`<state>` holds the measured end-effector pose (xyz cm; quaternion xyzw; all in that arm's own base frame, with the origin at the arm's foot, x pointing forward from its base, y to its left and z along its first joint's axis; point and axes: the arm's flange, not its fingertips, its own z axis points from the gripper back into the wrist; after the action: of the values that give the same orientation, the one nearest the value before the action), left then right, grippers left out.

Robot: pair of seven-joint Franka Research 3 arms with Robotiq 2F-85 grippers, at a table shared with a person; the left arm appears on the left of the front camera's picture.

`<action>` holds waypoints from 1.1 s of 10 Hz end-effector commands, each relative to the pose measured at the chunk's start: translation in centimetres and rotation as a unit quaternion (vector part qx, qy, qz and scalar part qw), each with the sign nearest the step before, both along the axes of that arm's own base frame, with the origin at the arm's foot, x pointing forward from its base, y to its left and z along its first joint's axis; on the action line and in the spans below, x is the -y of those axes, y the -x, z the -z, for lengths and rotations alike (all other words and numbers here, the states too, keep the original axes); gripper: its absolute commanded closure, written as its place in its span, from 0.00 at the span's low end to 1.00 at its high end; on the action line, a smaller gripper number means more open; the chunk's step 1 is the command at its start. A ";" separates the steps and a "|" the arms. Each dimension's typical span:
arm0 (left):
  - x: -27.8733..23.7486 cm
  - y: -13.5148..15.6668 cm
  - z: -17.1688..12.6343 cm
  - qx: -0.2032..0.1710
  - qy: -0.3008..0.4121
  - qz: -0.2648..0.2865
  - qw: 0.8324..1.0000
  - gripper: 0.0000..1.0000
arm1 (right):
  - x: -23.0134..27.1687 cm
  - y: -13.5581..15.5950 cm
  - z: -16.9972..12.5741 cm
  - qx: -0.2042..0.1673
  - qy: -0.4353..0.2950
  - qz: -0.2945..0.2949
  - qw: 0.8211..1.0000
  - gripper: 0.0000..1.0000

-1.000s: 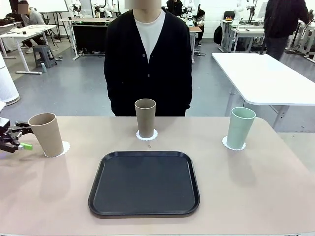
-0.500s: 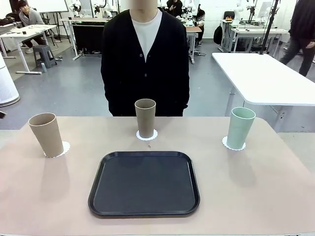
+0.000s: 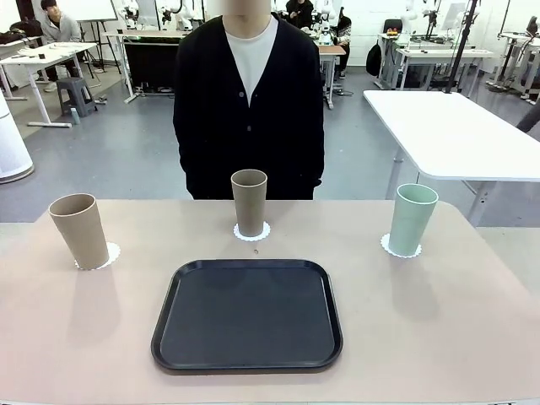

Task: Place coasters on the table and set cups on them.
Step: Take one Reusable plastic cup from the Flat Tray and place it on a coaster set by the human.

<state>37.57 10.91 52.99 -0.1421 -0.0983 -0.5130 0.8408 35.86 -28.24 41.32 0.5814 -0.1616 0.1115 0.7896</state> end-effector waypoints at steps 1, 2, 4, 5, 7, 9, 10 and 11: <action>2.7 -0.2 -1.8 -0.039 -0.031 -0.044 0.998 0.00 | -0.2 0.0 0.0 -0.004 0.003 0.003 1.000 0.00; 4.1 -0.7 -2.1 -0.026 -0.033 -0.087 0.995 0.00 | -0.2 0.0 0.0 -0.004 0.003 0.003 1.000 0.00; 6.1 -2.3 -0.8 0.011 -0.070 -0.150 0.986 0.00 | -0.2 0.0 0.0 -0.004 0.003 0.003 1.000 0.00; 6.7 -3.1 0.0 0.020 -0.079 -0.158 0.984 0.00 | -0.2 0.0 0.0 -0.004 0.003 0.003 1.000 0.00; 5.4 -1.6 -2.2 -0.006 -0.034 -0.116 0.993 0.00 | -0.2 0.0 0.0 -0.004 0.003 0.003 1.000 0.00; 5.4 -1.6 -2.2 -0.006 -0.034 -0.116 0.993 0.00 | -0.2 0.0 0.0 -0.004 0.003 0.003 1.000 0.00; 5.4 -1.6 -2.2 -0.006 -0.034 -0.116 0.993 0.00 | -0.2 0.0 0.0 -0.004 0.003 0.003 1.000 0.00; 5.4 -1.6 -2.2 -0.006 -0.034 -0.116 0.993 0.00 | -0.2 0.0 0.0 -0.004 0.003 0.003 1.000 0.00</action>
<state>39.18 5.37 54.91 -0.1103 -0.0969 -0.4021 0.9037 35.85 -28.25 41.32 0.5814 -0.1617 0.1114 0.7896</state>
